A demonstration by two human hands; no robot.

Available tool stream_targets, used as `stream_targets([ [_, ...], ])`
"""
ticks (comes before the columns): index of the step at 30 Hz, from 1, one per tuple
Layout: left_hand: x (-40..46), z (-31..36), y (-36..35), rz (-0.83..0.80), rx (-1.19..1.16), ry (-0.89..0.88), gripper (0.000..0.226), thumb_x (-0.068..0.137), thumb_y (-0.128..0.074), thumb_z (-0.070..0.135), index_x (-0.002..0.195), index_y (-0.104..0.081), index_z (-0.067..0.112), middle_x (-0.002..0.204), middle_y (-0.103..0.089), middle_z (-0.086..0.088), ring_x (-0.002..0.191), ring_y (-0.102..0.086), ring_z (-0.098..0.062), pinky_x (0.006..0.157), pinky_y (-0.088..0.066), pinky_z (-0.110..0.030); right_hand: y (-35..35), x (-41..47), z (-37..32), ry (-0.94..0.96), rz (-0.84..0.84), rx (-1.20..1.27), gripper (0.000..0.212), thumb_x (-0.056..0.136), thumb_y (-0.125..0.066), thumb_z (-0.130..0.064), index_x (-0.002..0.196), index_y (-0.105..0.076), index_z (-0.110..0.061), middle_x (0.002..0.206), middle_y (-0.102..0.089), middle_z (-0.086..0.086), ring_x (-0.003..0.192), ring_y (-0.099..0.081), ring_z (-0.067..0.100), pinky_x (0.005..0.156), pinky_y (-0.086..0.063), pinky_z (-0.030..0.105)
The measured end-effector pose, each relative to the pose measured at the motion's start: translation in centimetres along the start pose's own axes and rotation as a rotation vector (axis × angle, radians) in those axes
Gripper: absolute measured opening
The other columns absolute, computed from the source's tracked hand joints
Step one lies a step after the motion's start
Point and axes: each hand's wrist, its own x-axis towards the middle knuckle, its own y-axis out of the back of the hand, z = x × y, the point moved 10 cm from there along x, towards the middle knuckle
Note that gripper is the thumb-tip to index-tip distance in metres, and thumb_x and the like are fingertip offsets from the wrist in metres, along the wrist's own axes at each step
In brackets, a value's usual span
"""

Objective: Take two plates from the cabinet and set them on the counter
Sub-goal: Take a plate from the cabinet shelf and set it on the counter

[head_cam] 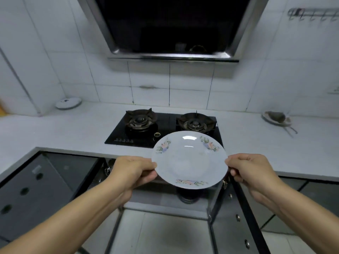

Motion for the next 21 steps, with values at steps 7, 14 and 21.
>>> stream_targets([
  [7, -4.8, 5.2, -3.6, -0.047, 0.015, -0.004, 0.004, 0.075, -0.070, -0.008, 0.079, -0.073, -0.009, 0.077, -0.076, -0.021, 0.068, -0.075, -0.026, 0.052, -0.057, -0.024, 5.3, -4.6, -6.2, 0.029, 0.056, -0.005, 0.016, 0.078, -0.061, 0.006, 0.065, -0.069, 0.004, 0.054, -0.058, 0.015, 0.038, -0.044, 0.012, 0.036, -0.036, 0.020],
  [14, -8.8, 7.8, -7.3, -0.114, 0.026, -0.010, 0.006, 0.074, -0.071, -0.010, 0.079, -0.070, -0.012, 0.073, -0.075, -0.022, 0.064, -0.074, -0.026, 0.049, -0.056, -0.023, 10.4, -9.1, -10.0, 0.045, 0.112, -0.001, 0.016, 0.077, -0.058, 0.008, 0.065, -0.068, 0.010, 0.055, -0.058, 0.016, 0.040, -0.041, 0.014, 0.035, -0.031, 0.018],
  [21, -11.6, 9.6, -10.7, -0.230, 0.022, -0.039, 0.009, 0.072, -0.070, -0.014, 0.080, -0.067, -0.015, 0.075, -0.075, -0.024, 0.067, -0.074, -0.027, 0.051, -0.058, -0.025, 14.4, -12.1, -12.0, 0.045, 0.197, -0.008, 0.012, 0.076, -0.059, 0.007, 0.068, -0.067, 0.008, 0.050, -0.060, 0.011, 0.033, -0.042, 0.008, 0.032, -0.034, 0.016],
])
